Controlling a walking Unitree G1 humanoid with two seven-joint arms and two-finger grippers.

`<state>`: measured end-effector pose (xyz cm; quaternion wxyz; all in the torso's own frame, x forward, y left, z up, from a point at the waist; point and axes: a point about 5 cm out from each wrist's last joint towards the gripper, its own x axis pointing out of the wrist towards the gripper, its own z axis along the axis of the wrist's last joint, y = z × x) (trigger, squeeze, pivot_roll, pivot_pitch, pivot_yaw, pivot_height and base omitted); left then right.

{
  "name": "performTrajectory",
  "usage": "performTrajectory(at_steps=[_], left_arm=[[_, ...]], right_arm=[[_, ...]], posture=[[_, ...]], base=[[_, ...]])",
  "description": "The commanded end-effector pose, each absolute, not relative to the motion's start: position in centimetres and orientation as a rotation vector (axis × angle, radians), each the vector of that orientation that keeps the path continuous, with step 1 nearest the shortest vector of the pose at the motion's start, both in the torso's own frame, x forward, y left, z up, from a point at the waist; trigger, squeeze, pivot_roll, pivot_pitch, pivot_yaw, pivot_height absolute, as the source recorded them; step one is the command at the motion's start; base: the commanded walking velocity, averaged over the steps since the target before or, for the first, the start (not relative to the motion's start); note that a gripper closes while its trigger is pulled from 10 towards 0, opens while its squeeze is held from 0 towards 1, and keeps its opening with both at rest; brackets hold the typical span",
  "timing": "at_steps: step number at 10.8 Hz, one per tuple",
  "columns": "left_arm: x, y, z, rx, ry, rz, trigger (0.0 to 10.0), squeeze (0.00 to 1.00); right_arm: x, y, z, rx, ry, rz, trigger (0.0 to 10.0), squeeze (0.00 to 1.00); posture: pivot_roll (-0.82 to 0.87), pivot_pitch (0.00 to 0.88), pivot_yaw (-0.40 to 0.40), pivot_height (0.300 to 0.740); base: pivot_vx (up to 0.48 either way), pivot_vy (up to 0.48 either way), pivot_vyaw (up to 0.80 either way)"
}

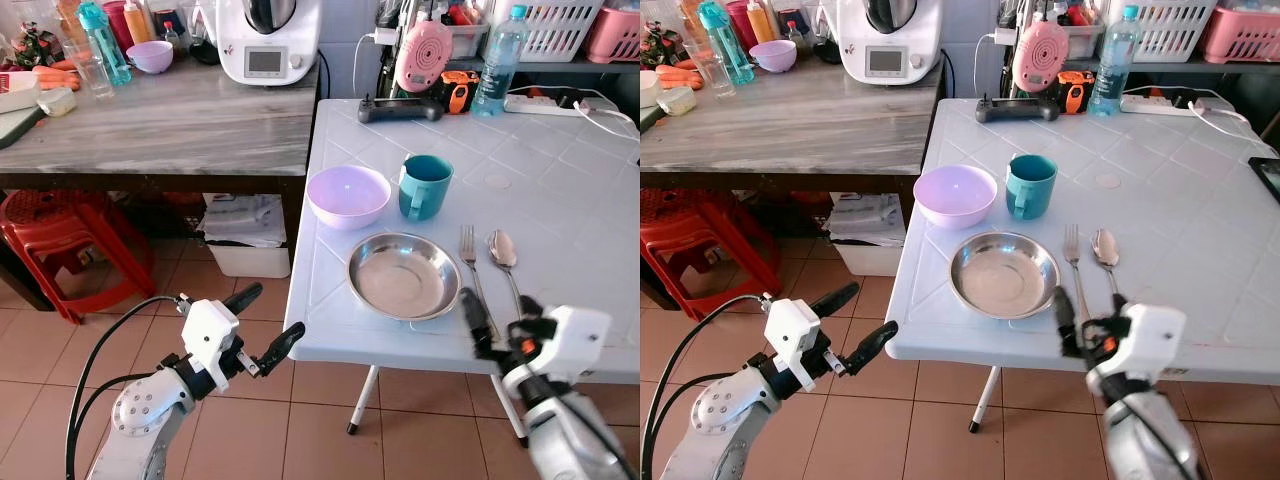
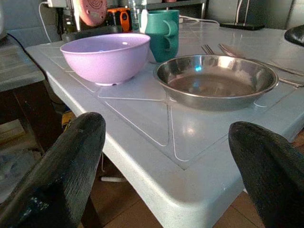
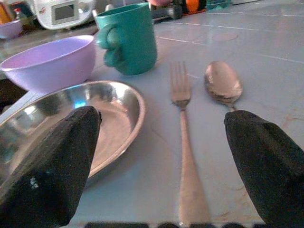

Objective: Setting the table

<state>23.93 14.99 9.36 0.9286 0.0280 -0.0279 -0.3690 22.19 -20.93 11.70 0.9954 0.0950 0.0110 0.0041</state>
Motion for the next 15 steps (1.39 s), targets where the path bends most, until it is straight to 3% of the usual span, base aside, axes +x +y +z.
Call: performTrajectory(at_steps=[1,4,6,12,15], left_arm=[[24.0,14.9,9.2,0.077,-0.047,-0.771,10.0,0.0],[24.1,14.8,9.2,0.077,-0.049,-0.764,10.0,0.0],[24.1,14.5,9.1,0.075,-0.051,-0.767,10.0,0.0],[23.9,14.5,9.0,0.089,-0.047,-0.765,10.0,0.0],[23.9,14.3,9.1,0.1,-0.049,-0.785,10.0,0.0]], right_arm=[[22.3,-21.0,11.9,0.169,0.026,0.014,10.0,0.0],[23.2,-20.7,11.7,0.066,0.031,0.01,10.0,0.0],[24.7,-20.9,11.7,0.119,0.024,0.043,10.0,0.0],[25.6,-19.3,10.9,0.288,0.06,0.103,10.0,0.0],[26.3,-19.5,10.2,0.182,0.084,0.077,10.0,0.0]], posture=[[-0.01,0.078,0.039,0.74],[-0.01,0.079,0.043,0.74],[0.0,0.089,0.044,0.74],[0.02,0.095,0.049,0.74],[0.03,0.098,0.055,0.74]], base=[[0.0,0.0,0.0],[0.0,0.0,0.0],[0.0,0.0,0.0],[0.0,0.0,0.0],[0.0,0.0,0.0]])
